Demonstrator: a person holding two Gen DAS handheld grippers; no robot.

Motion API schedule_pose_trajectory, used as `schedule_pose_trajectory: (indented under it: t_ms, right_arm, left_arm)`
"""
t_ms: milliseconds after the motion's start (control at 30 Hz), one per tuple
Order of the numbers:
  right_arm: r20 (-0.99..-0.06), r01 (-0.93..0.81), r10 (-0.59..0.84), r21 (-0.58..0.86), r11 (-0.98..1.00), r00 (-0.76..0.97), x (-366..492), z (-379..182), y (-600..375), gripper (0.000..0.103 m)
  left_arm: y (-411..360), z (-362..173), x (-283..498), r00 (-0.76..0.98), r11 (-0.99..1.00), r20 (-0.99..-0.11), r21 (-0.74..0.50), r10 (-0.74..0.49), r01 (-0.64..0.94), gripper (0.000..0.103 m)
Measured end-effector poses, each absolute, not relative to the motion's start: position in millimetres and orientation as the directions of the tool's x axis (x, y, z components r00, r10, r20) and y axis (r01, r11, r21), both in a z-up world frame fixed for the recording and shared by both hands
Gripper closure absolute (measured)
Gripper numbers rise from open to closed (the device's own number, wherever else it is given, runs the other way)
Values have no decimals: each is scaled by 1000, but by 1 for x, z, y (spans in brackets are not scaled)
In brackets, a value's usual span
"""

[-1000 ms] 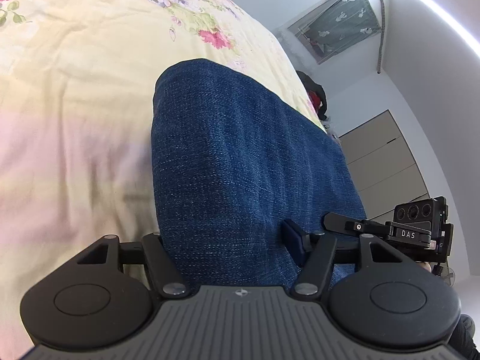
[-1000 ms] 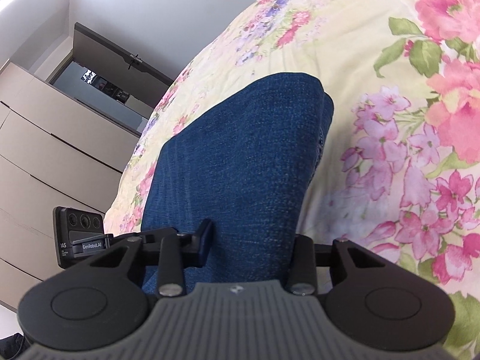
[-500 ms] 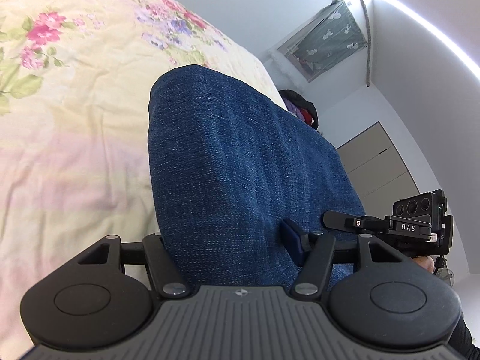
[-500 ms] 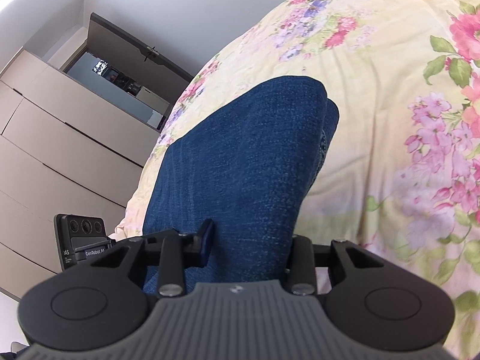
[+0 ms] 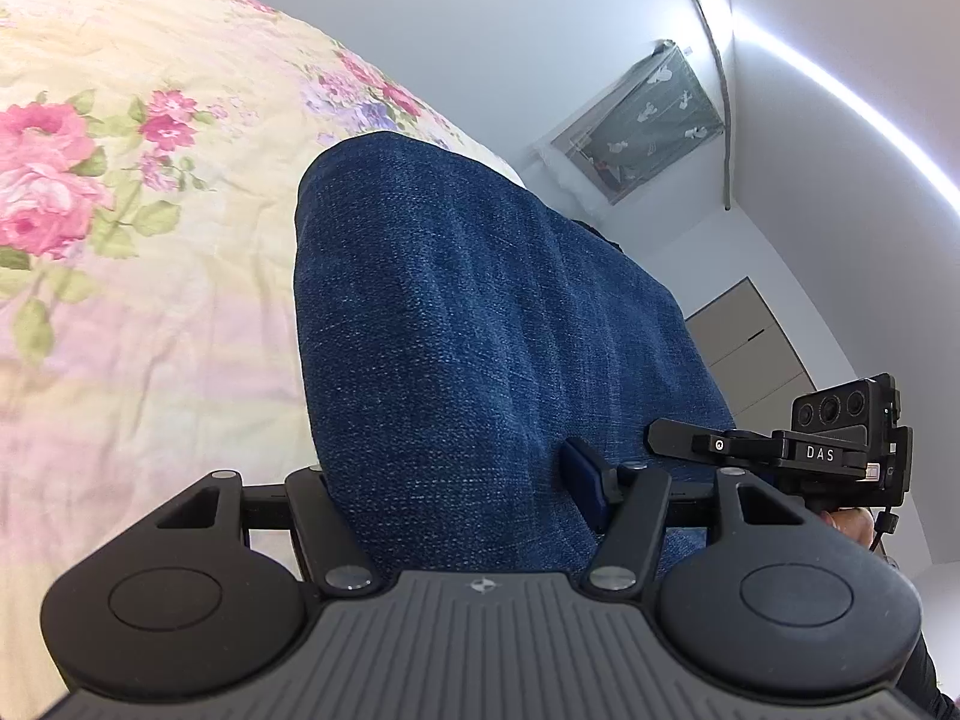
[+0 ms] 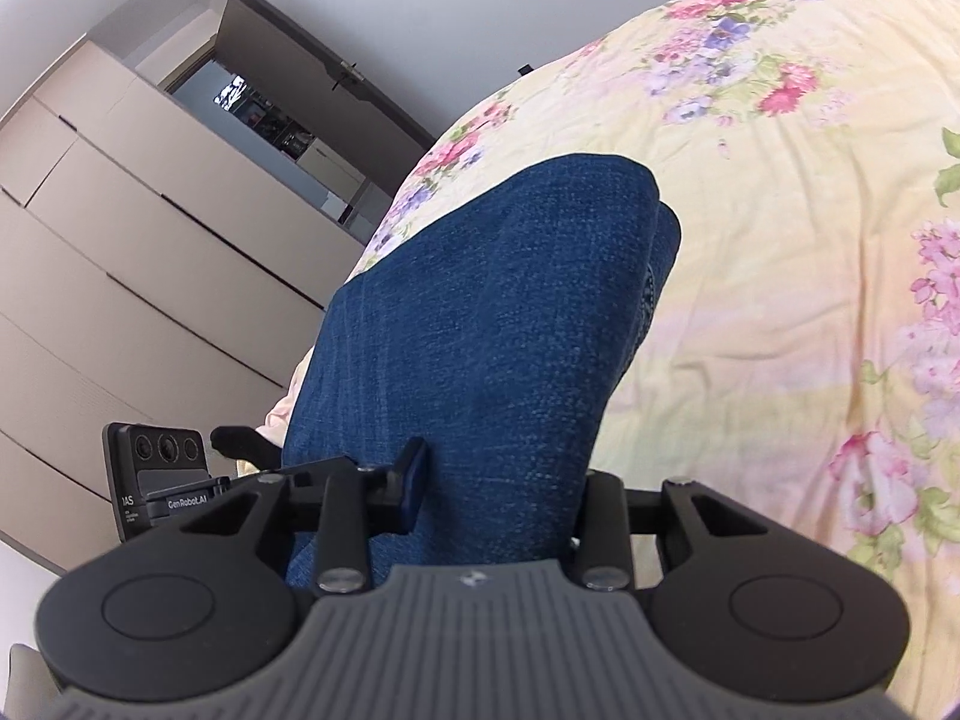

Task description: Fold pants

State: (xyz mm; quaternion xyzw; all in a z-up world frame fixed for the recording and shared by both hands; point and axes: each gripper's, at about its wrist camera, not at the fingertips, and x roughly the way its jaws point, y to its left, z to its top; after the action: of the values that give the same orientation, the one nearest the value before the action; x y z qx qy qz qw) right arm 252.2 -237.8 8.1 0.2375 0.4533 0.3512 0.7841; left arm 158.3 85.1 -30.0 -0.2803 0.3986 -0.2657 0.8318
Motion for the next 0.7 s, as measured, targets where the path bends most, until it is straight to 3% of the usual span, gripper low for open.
schedule_pose_trajectory:
  t_ms: [700]
  right_arm:
    - [-602, -379, 768, 672, 636, 221, 242, 4, -112, 72]
  left_arm:
    - [189, -53, 126, 591, 691, -514, -715, -622, 107, 33]
